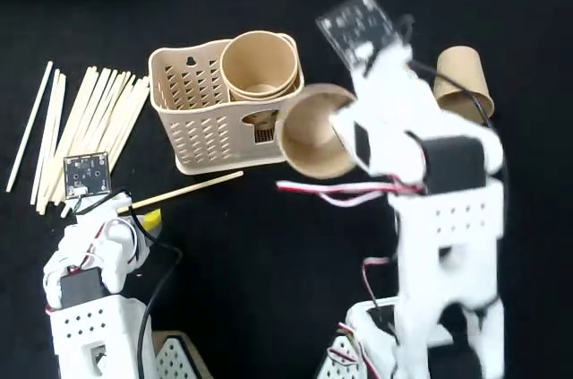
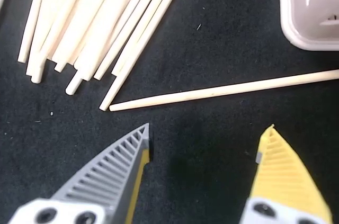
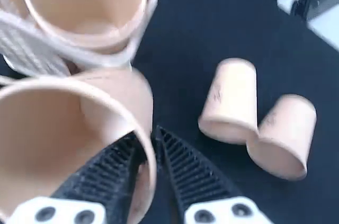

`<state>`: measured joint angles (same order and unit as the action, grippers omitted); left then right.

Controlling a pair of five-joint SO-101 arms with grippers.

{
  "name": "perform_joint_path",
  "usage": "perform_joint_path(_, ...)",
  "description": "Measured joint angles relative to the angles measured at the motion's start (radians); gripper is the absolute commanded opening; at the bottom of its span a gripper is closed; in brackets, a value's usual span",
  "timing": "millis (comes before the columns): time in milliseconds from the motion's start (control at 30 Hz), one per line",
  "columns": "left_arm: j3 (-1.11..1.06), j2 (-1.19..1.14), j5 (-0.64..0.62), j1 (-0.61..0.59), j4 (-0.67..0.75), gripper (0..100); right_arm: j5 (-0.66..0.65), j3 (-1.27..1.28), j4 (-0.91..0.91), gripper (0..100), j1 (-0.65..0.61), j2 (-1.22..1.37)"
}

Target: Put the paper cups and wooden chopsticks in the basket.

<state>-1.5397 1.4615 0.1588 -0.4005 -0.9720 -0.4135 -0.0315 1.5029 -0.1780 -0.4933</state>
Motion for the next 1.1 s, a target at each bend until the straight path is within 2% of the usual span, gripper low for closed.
perform_joint_path(233, 0.0, 0.0, 0.0, 0.0, 0.0, 31, 0.057, -0.574, 0.209, 1.1, -0.075, 0.331)
perform_joint_path(400, 0.0, 0.0, 0.0, 0.0, 0.0, 31, 0.072, -0.916, 0.227, 1.1, -0.129, 0.511)
perform_joint_path(867, 0.0, 0.0, 0.0, 0.0, 0.0, 31, 0.101, -1.01, 0.222, 2.9, -0.138, 0.766)
perform_joint_path(1033, 0.0, 0.0, 0.0, 0.0, 0.0, 31, 0.097, -1.026, 0.222, 24.1, -0.144, 0.841)
perform_joint_path(1100, 0.0, 0.0, 0.0, 0.0, 0.0, 31, 0.098, -0.999, 0.221, 29.7, -0.143, 0.901)
